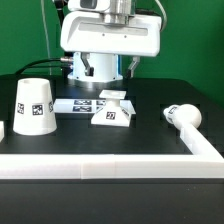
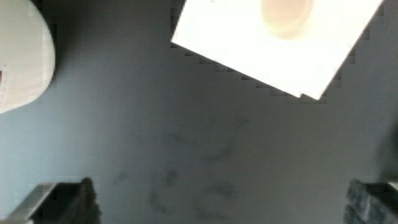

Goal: Assemble lamp

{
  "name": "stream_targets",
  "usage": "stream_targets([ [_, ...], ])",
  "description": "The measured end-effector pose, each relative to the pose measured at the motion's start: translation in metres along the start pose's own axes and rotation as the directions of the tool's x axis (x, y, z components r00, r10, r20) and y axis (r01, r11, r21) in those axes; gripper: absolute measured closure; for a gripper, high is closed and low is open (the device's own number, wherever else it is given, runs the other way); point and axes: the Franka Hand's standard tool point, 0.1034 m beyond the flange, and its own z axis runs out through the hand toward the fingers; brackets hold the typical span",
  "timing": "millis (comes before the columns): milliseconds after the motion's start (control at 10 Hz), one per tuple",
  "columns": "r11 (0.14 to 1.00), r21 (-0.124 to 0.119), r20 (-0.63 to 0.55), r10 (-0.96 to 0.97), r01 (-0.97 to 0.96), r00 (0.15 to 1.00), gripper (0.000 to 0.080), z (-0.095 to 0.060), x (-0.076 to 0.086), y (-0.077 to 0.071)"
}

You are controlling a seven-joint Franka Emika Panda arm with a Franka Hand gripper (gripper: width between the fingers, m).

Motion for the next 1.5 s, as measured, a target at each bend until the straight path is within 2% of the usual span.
stream_targets([
  [300,1.0,0.002,0.015,0.03,-0.03,0.999,0.01,0.002,-0.005,-0.002],
  [400,0.991,-0.004,0.062,0.132,-0.132,0.989,0.01,0.004,-0.013,-0.003],
  [600,0.977,0.009,0.096,0.212,-0.214,0.973,0.01,0.007,-0.033,-0.006],
  [1000,0.975,0.014,0.114,0.218,-0.221,0.969,0.01,0.011,-0.057,-0.015],
  [1500,0.975,0.018,0.132,0.217,-0.222,0.967,0.01,0.029,-0.049,-0.027],
])
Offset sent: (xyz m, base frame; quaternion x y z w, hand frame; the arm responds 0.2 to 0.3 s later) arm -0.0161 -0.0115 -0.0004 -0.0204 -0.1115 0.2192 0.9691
